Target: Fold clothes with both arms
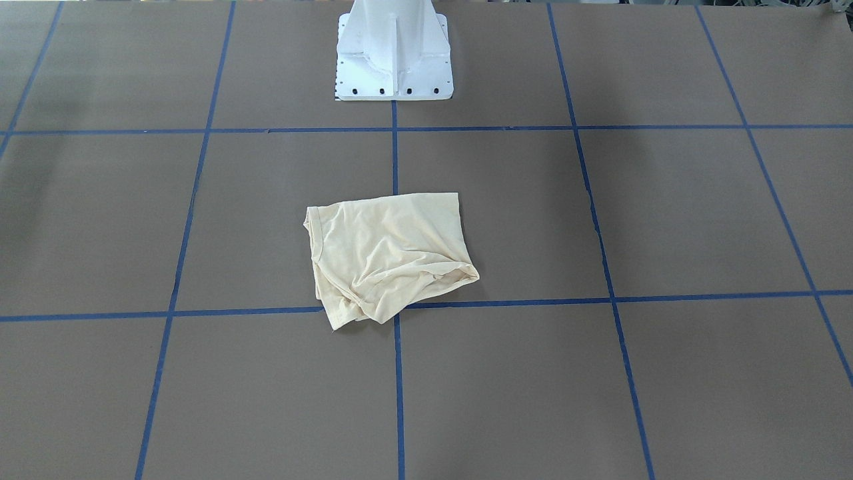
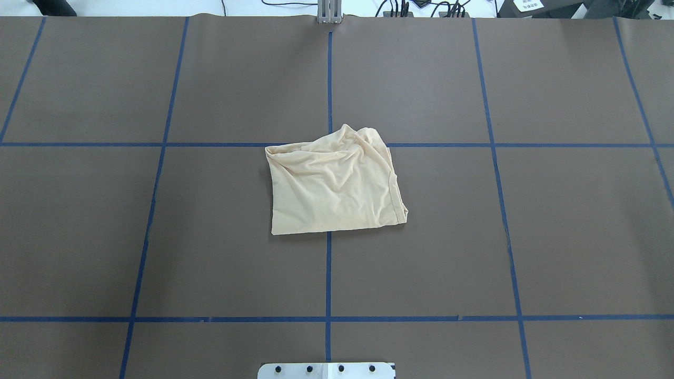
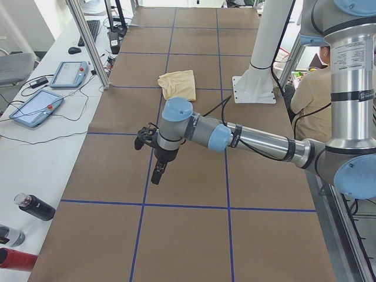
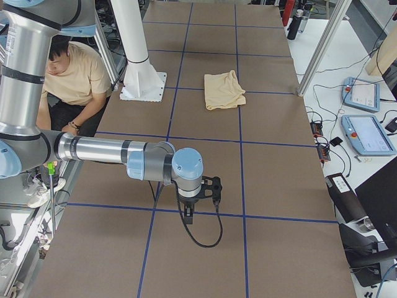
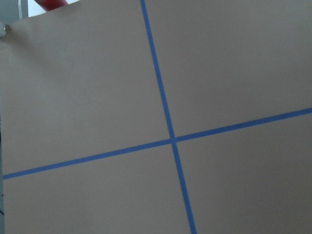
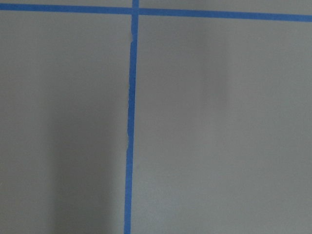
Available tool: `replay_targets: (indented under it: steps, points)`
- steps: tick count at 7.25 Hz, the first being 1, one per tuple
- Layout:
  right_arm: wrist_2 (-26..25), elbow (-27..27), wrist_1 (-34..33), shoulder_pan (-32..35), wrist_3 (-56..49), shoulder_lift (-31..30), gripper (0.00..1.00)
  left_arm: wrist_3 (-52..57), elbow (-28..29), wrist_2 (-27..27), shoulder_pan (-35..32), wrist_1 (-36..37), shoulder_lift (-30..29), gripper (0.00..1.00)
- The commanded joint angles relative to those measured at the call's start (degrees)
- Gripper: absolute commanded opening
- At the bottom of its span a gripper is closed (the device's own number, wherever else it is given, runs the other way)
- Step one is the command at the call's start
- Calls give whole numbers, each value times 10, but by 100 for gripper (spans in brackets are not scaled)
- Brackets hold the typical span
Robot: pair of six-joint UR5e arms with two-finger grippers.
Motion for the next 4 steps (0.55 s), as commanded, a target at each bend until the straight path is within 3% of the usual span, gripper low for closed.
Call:
replay_targets:
  steps: [1,4]
  points:
    - [-3,20,7,-17,4,5,100,26,19,-62,-12,1,25,100]
    - [-5,25,7,-56,30,25,100,-56,5,-81,-11,-6,62,100]
